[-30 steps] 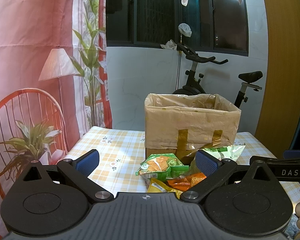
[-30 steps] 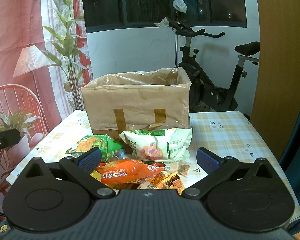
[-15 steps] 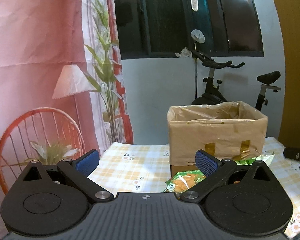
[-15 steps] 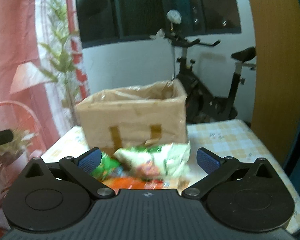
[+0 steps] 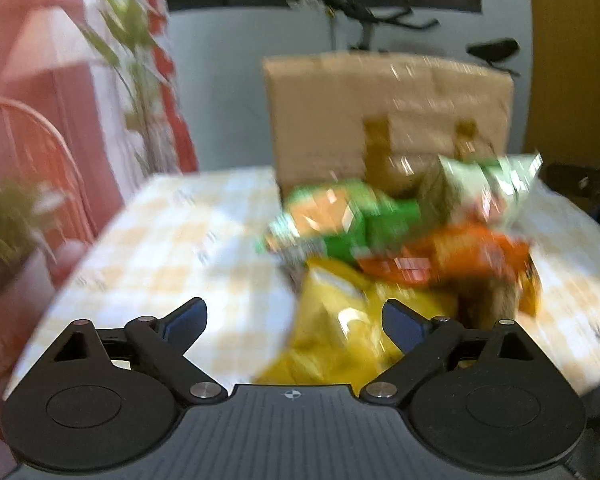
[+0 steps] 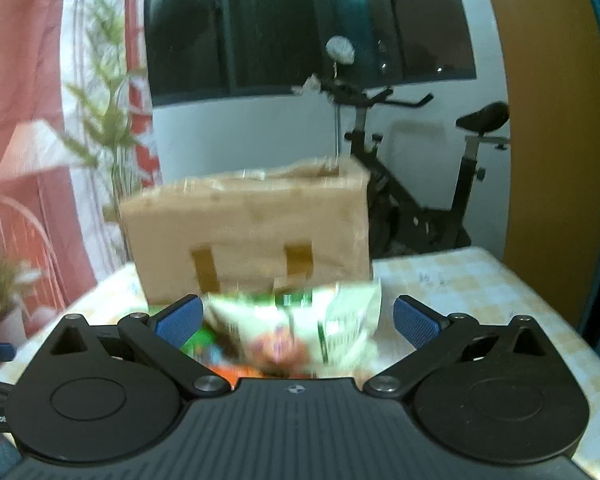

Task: Organize snacks
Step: 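Grasp the yellow chip bag with the left tool while the right tool approaches the small snacks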

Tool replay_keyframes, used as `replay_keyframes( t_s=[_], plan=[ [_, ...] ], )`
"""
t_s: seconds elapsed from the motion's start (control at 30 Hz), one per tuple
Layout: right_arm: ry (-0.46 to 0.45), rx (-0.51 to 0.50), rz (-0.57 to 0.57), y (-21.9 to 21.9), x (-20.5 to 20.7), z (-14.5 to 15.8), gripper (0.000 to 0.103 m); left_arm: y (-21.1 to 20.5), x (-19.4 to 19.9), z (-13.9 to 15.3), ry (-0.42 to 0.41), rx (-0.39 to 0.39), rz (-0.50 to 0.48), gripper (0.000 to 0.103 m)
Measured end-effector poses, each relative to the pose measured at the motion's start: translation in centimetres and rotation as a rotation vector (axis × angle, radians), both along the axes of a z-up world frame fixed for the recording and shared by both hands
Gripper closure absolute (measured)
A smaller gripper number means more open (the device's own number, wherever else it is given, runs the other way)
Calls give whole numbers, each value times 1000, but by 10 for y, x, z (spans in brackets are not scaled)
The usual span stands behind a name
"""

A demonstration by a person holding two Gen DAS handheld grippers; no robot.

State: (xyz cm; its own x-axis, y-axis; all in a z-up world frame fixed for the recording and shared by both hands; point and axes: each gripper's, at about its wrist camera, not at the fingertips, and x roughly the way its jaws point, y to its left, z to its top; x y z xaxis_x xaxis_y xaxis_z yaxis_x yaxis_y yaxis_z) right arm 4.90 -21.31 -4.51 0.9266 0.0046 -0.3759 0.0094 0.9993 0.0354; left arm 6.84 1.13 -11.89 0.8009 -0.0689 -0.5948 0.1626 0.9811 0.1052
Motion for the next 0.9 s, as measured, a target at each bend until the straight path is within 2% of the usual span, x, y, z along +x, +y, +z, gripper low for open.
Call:
replay_keyframes(
  t_s=[0.1, 0.17, 0.33, 0.53, 0.67, 0.9],
  plan=[
    [103, -1, 30, 3, 2, -20, 0, -2, 3, -14, 49, -1, -48, 7],
    [140, -7, 43, 5, 5, -27, 0, -3, 4, -19, 67, -8, -76, 7],
    [137, -6, 42, 3, 6, -29, 0, -5, 6, -26, 88, -8, -127, 7],
    [170, 18, 29, -2, 10, -34, 0, -22, 20, -44, 110, 53, -129, 7],
    [170, 13, 31, -2, 10, -36, 0, -27, 30, -52, 131, 129, -107, 7],
    [193, 44, -58, -17, 13, -41, 0, -12, 28, -45, 106, 56, -65, 21]
  ],
)
